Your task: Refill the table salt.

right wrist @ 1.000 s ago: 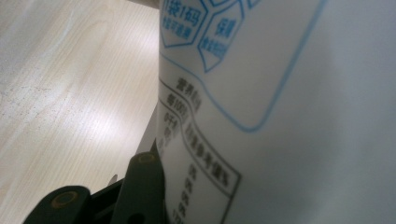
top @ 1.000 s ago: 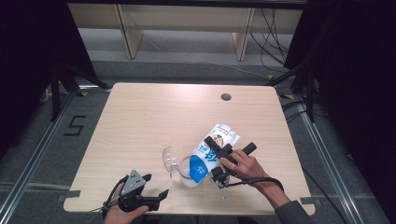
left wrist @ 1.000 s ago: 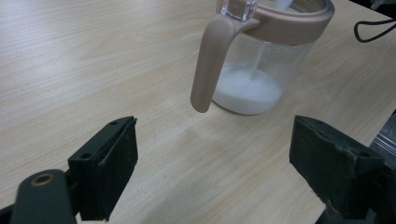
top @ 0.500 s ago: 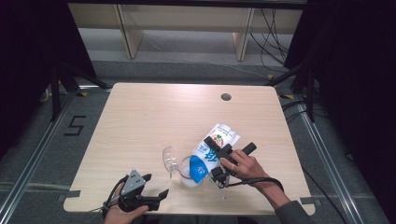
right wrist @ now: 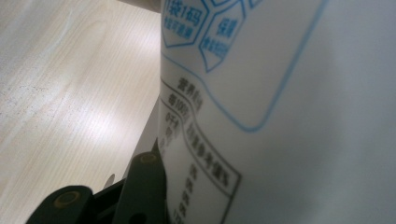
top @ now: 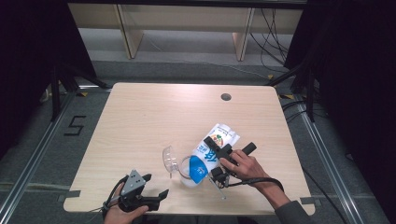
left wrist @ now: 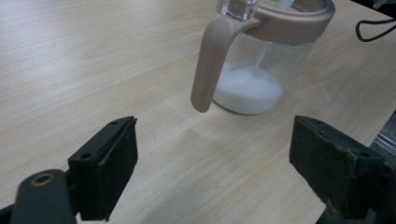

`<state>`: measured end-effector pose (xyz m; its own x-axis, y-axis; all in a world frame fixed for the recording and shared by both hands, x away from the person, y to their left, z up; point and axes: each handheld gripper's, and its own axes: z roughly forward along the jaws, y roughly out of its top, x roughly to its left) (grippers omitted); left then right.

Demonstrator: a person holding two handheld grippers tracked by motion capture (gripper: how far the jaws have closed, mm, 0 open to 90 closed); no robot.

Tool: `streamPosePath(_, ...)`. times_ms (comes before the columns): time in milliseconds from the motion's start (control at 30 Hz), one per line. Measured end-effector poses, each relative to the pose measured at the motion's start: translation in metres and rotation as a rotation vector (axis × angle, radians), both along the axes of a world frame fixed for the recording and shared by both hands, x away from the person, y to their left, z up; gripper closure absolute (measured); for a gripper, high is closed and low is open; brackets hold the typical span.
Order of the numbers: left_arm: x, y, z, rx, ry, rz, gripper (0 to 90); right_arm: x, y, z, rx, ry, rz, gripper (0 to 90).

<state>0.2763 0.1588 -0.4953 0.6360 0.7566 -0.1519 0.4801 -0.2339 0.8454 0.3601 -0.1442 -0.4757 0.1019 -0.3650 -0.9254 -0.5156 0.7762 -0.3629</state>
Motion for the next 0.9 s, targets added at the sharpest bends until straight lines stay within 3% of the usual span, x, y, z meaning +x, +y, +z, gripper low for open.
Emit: streamPosePath(900,0.0001,-0.0002,0.0002,0.000,0.000,0.000,15.0,0.0000,0.0001,0.0006,-0.011,-0.009,-0.010,63.9)
